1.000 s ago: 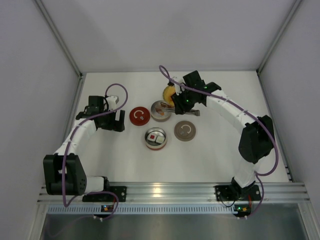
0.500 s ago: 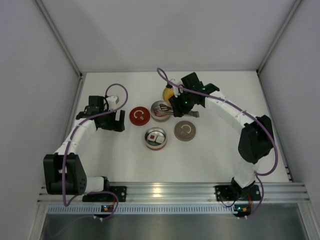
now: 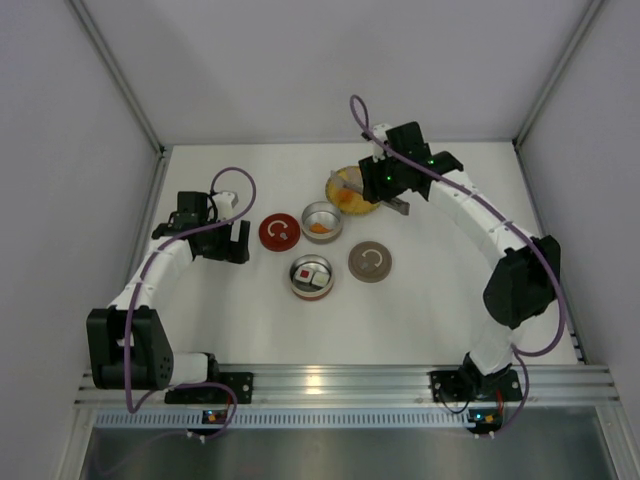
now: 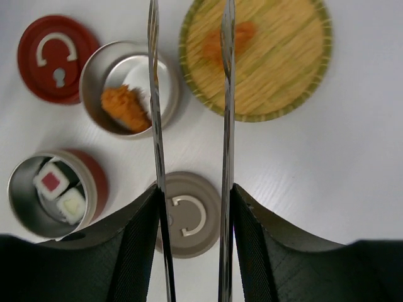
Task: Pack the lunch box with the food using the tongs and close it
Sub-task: Pick up the fake food from the plate.
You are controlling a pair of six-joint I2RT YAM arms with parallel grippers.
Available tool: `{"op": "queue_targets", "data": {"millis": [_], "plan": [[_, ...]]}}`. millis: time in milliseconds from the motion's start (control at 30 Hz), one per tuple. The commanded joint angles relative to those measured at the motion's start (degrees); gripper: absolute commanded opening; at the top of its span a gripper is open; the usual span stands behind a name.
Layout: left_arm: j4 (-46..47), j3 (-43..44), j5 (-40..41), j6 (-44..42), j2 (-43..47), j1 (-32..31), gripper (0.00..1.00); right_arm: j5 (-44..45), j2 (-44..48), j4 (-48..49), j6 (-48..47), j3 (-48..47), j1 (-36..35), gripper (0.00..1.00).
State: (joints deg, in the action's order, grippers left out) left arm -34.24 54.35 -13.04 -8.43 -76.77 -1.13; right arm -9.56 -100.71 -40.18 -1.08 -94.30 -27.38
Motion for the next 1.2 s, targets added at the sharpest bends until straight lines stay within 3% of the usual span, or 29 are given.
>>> {"op": "queue_targets", "data": {"millis": [0, 167, 300, 1167], "plan": [[1.9, 1.6, -0.2, -0.7, 0.7, 0.2, 0.98, 10.8, 4.5, 4.1, 8.1, -2.5, 1.2, 0.47], [2.4, 0.9, 0.1, -0.7, 0.7, 0.2, 0.98, 17.7, 1.5, 3.0, 15.0, -2.9, 1.0, 0.46], [2.6, 0.8, 0.5, -1.0, 0.5, 0.2, 0.98, 18.1, -0.6, 2.0, 18.8, -3.8, 0.8, 0.46], [4.1, -1.2, 0.7, -1.2, 0.0, 0.2, 0.98, 22.3, -14.2, -0.5, 23.2, -11.0, -5.9, 0.49]]}}
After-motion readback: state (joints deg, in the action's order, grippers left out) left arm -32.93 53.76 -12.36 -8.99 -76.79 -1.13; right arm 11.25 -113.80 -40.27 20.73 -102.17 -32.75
